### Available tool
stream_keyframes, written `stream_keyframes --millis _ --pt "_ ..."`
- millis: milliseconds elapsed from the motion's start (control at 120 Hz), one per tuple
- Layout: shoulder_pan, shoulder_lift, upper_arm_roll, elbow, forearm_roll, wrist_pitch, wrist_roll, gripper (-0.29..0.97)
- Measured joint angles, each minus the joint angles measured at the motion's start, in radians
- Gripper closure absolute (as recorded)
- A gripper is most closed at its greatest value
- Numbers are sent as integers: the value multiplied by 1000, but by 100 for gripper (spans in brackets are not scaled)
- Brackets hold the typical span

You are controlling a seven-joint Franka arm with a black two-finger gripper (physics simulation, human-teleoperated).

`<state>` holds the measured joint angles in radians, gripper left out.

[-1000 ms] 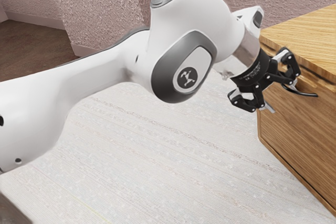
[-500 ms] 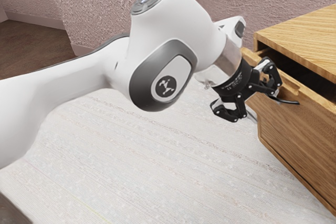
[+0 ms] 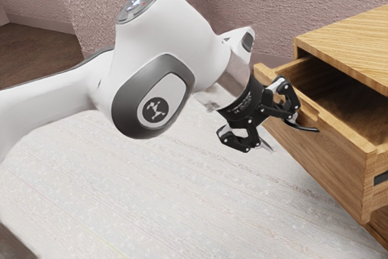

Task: Pull the drawer handle with one arm to open the drawer

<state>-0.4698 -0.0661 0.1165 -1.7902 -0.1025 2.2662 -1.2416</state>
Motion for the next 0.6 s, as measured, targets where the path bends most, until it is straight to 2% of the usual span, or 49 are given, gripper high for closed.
stream_keyframes --millis 283,358,600 --pt "1 -43 0 -46 3 0 -19 34" --pt "-49 -56 49 -59 5 0 -25 34" --pt "-132 -77 129 -80 8 0 -38 34"
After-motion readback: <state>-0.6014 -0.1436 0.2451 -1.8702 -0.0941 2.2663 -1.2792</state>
